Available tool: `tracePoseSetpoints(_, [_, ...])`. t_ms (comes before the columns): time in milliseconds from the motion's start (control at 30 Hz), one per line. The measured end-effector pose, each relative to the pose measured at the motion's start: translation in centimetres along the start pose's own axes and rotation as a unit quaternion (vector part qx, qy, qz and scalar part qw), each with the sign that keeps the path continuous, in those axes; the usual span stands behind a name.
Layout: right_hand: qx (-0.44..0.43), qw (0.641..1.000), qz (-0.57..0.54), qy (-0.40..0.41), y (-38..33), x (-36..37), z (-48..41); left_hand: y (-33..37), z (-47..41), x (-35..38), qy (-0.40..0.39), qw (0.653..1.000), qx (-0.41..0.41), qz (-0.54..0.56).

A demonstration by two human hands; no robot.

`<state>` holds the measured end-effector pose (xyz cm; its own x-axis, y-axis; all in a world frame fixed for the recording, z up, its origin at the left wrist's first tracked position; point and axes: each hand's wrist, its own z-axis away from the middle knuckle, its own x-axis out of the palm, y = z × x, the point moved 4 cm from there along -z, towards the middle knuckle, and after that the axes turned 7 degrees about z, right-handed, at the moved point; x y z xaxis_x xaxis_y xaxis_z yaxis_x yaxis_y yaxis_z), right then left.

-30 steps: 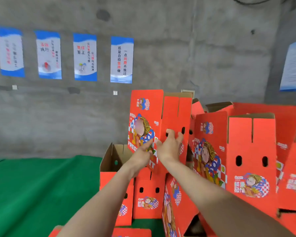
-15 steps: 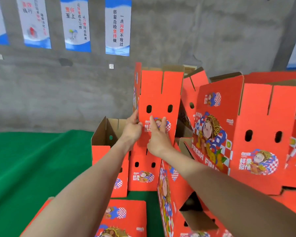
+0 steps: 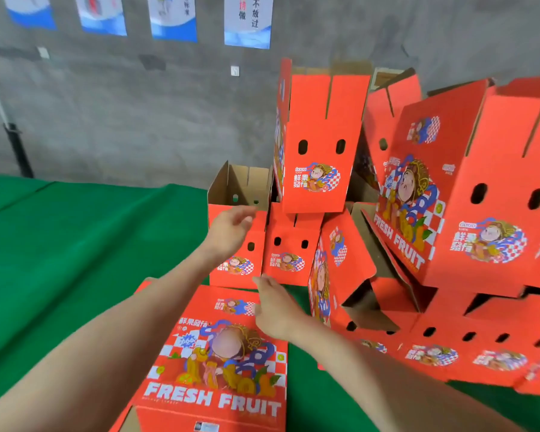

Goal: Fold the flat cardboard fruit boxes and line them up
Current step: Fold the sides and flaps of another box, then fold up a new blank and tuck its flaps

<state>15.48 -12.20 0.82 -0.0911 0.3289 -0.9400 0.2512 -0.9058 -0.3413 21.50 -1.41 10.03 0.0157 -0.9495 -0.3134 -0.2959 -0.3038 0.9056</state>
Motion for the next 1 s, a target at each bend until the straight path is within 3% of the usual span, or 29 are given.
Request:
tracePoseSetpoints(67, [-0.024, 0.991, 0.052, -0.122, 0.6, 4.7, 2.2, -6.0, 3.0, -2.1, 0.002, 0.993, -0.04, -0.109])
tracePoseSetpoints(133, [-0.03, 0.975, 0.094, -0.199, 1.2, 8.3, 3.7, -12.0, 6.5, -4.2, -0.046, 0.964, -0.105, -0.242])
tracePoseSetpoints(200, [-0.031, 0.962, 0.126, -0.24, 1.3, 10.8, 5.3, -17.6, 10.8, -6.2, -0.123, 0.913, -0.171, -0.35])
tracePoseSetpoints(300, [-0.02, 0.946, 0.149, -0.286, 1.2, 14.0, 8.1, -23.9, 18.0, -8.2, -0.198, 0.85, -0.238, -0.426])
tracePoseSetpoints(400, [-0.01, 0.948, 0.134, -0.288, 1.4, 15.3, 10.4, -25.4, 23.0, -8.7, -0.148, 0.852, -0.193, -0.463])
tracePoseSetpoints(500, [-0.035, 0.946, 0.145, -0.289, 1.7, 15.2, 12.0, -23.2, 25.3, -8.7, -0.114, 0.869, -0.146, -0.458])
tracePoseSetpoints(633, [-0.043, 0.944, 0.155, -0.29, 1.5, 14.9, 13.4, -22.0, 25.7, -10.8, -0.028, 0.882, -0.215, -0.419])
tracePoseSetpoints(733, [0.082, 0.968, 0.091, -0.218, 2.3, 14.7, 13.5, -23.2, 26.4, -13.4, 0.073, 0.852, -0.352, -0.381])
tracePoseSetpoints(800, [0.184, 0.966, 0.056, -0.171, 3.2, 14.6, 13.9, -23.9, 26.9, -13.7, 0.111, 0.843, -0.417, -0.322])
tracePoseSetpoints(1000, [0.3, 0.94, -0.133, -0.095, 4.3, 13.7, 13.8, -23.8, 26.1, -15.3, 0.111, 0.859, -0.419, -0.272])
